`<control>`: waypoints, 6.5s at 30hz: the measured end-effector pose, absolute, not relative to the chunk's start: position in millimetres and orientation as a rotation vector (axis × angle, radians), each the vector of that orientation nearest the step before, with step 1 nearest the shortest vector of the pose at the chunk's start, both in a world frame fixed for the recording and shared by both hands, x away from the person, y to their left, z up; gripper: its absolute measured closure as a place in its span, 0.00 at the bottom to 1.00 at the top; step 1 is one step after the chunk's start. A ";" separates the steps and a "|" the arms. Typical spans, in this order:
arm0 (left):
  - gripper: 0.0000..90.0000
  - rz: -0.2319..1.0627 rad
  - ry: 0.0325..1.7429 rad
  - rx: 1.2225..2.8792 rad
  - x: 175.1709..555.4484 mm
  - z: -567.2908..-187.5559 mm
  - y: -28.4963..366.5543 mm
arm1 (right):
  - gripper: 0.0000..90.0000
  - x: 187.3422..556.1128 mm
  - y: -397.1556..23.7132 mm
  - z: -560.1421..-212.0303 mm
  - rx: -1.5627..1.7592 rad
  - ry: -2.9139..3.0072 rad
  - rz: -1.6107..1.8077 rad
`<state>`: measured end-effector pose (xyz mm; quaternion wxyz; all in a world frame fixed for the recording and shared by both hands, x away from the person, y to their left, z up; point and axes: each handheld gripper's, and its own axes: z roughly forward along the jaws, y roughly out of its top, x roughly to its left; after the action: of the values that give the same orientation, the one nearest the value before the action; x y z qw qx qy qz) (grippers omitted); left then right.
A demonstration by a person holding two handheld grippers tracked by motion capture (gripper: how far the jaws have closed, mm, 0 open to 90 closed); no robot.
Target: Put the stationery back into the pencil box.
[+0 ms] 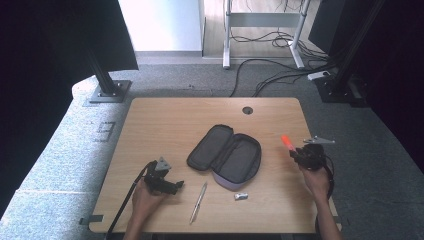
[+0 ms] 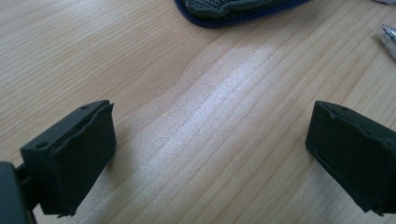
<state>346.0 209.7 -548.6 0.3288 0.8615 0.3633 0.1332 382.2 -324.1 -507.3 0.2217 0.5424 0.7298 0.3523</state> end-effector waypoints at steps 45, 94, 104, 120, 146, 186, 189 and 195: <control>0.03 0.350 0.954 2.250 345.8 -548.6 209.3 | 0.73 382.6 -268.9 -466.6 1.286 2.136 1.042; 0.03 0.350 0.954 2.250 345.8 -548.6 209.4 | 0.73 393.2 -173.7 -481.2 1.086 2.311 1.057; 0.03 0.350 0.954 2.249 345.8 -548.6 209.3 | 0.73 400.2 -166.1 -501.9 1.101 2.341 1.012; 0.03 0.350 0.953 2.250 345.8 -548.6 209.4 | 0.73 405.8 -163.1 -524.6 1.113 2.383 0.967; 0.03 0.350 0.953 2.250 345.8 -548.6 209.4 | 0.44 398.2 -163.7 -502.8 1.057 2.384 1.040; 0.03 0.350 0.953 2.250 345.8 -548.6 209.3 | 0.49 343.7 -194.6 -481.4 0.994 2.424 1.105; 0.03 0.350 0.953 2.250 345.8 -548.6 209.4 | 0.49 340.2 -196.8 -482.4 0.993 2.426 1.108; 0.03 0.350 0.953 2.250 345.8 -548.5 209.4 | 0.47 331.8 -200.7 -481.1 0.983 2.432 1.129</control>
<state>345.8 209.4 -548.5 0.3302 0.8603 0.3645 0.1340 331.8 -200.7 -481.1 0.1422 0.3407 0.8430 0.3913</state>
